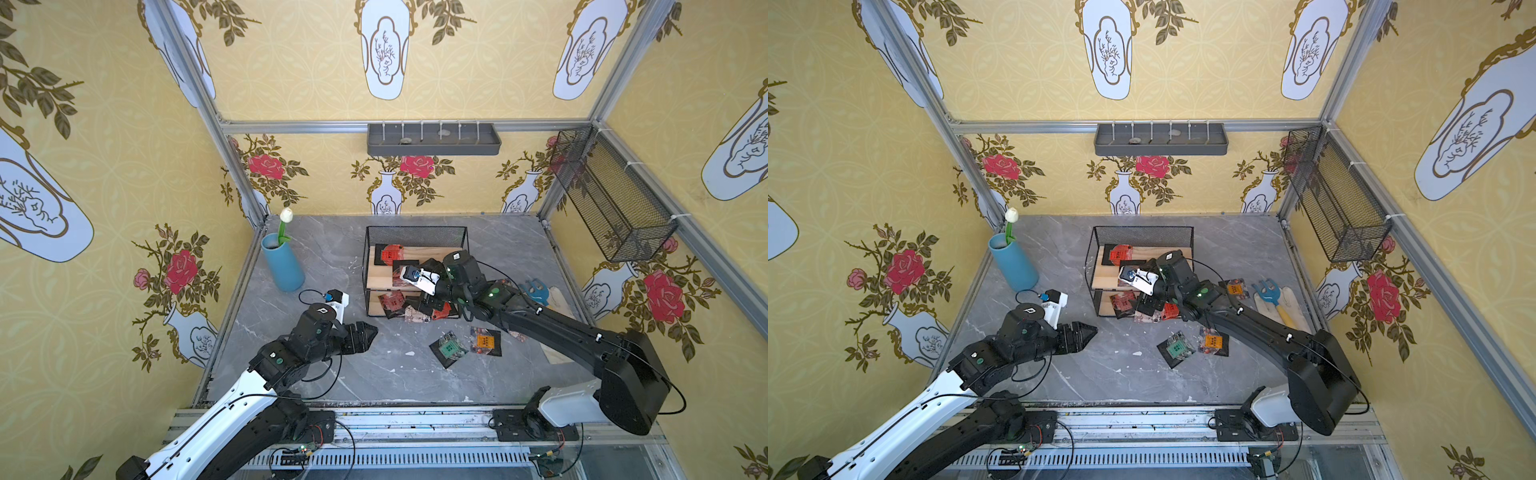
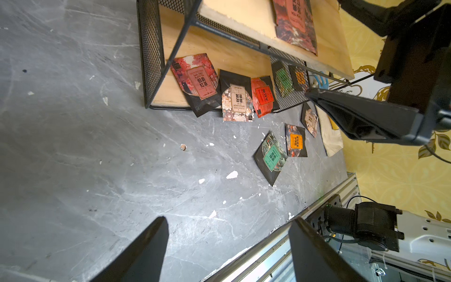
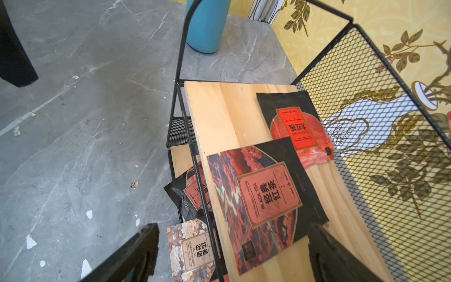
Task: Remove the tea bags from the shelf
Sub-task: Pick up the tea bag from the shelf.
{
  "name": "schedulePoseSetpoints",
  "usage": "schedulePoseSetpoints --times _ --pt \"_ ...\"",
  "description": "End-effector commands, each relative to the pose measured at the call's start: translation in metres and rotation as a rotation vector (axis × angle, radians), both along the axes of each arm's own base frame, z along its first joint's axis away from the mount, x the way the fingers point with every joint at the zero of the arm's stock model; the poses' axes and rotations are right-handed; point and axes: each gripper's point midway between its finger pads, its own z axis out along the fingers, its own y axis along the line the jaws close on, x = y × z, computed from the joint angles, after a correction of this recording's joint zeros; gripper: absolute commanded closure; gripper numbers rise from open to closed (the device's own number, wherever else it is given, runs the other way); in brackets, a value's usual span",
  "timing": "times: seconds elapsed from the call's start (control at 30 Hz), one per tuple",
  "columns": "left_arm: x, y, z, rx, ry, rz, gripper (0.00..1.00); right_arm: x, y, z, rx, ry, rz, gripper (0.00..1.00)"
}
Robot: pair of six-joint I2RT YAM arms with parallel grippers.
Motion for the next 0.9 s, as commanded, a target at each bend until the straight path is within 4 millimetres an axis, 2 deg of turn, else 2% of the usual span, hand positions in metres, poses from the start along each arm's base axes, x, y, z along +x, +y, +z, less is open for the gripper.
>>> schedulePoseSetpoints --times 0.0,0.4,0.67,0.87 --pt "0.0 0.001 -0.002 0.003 0.001 0.002 0.13 0.004 0.011 0.01 0.028 -0.034 0.027 0.02" --pt "0.001 0.001 -0.006 0.004 0.01 0.007 0.13 0.009 0.023 -0.014 -0.025 0.018 0.02 0.01" --pt "0.0 0.003 -0.007 0.002 0.01 0.011 0.13 0.005 0.024 -0.034 -0.069 0.072 0.011 0.09" --pt "0.001 0.003 -0.007 0.0 0.009 0.012 0.13 -0.006 0.023 -0.037 -0.074 0.087 0.015 0.2"
